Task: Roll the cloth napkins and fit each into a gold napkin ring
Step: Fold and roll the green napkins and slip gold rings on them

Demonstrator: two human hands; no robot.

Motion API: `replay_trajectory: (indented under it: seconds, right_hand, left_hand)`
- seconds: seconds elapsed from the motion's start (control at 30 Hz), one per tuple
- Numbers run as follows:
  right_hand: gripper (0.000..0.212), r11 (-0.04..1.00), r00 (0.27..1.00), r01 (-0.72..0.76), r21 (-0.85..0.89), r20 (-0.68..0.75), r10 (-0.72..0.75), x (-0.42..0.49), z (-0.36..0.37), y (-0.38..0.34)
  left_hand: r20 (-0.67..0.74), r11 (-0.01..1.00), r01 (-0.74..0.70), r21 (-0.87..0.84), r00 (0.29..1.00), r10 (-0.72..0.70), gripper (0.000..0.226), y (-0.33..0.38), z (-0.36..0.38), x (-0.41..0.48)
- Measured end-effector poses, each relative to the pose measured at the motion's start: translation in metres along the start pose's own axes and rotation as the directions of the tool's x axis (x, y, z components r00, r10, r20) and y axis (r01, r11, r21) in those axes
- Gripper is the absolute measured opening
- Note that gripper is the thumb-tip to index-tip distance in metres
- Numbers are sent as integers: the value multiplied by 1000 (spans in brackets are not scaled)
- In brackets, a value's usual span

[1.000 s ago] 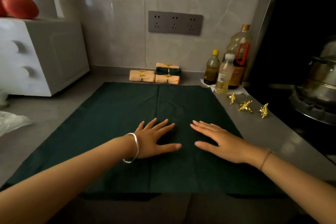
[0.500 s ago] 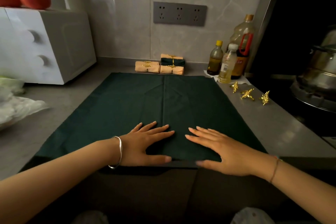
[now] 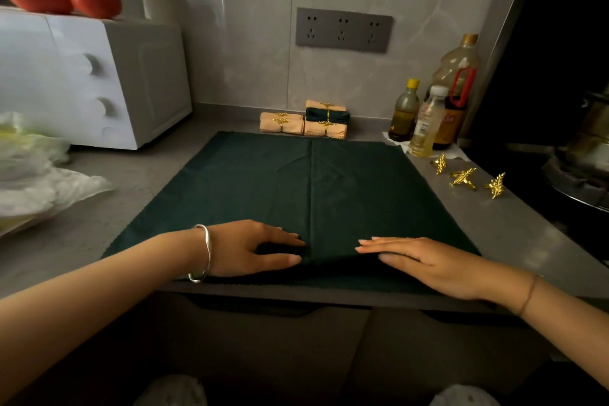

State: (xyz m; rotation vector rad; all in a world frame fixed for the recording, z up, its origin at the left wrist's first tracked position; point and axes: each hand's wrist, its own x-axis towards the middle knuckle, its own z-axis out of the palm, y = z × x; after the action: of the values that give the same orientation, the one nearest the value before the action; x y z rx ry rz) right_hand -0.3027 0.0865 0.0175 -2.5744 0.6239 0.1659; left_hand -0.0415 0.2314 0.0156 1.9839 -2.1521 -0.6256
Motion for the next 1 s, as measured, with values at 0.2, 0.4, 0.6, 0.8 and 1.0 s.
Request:
replay_trajectory:
  seconds: [0.2, 0.4, 0.6, 0.8, 1.0]
  right_hand:
    - [37, 983, 991, -135, 124, -3, 136, 0, -8, -4]
    - [36, 948, 971, -238, 213, 20, 239, -3, -11, 2]
    - [41, 996, 993, -93, 13, 71, 92, -3, -11, -1]
    - [30, 987, 991, -105, -122, 72, 115, -12, -26, 3]
    - [77, 986, 969, -164, 23, 192, 157, -22, -70, 5]
  left_hand:
    - [-3, 1000, -1, -2, 1000, 1, 63, 3, -7, -1]
    - [0, 999, 33, -29, 999, -33, 68, 7, -12, -4]
    - [53, 977, 73, 202, 995, -85, 45, -1, -16, -7]
    - [117, 967, 176, 185, 973, -200, 29, -10, -39, -18]
    - [204, 957, 286, 46, 935, -289, 15, -11, -79, -18]
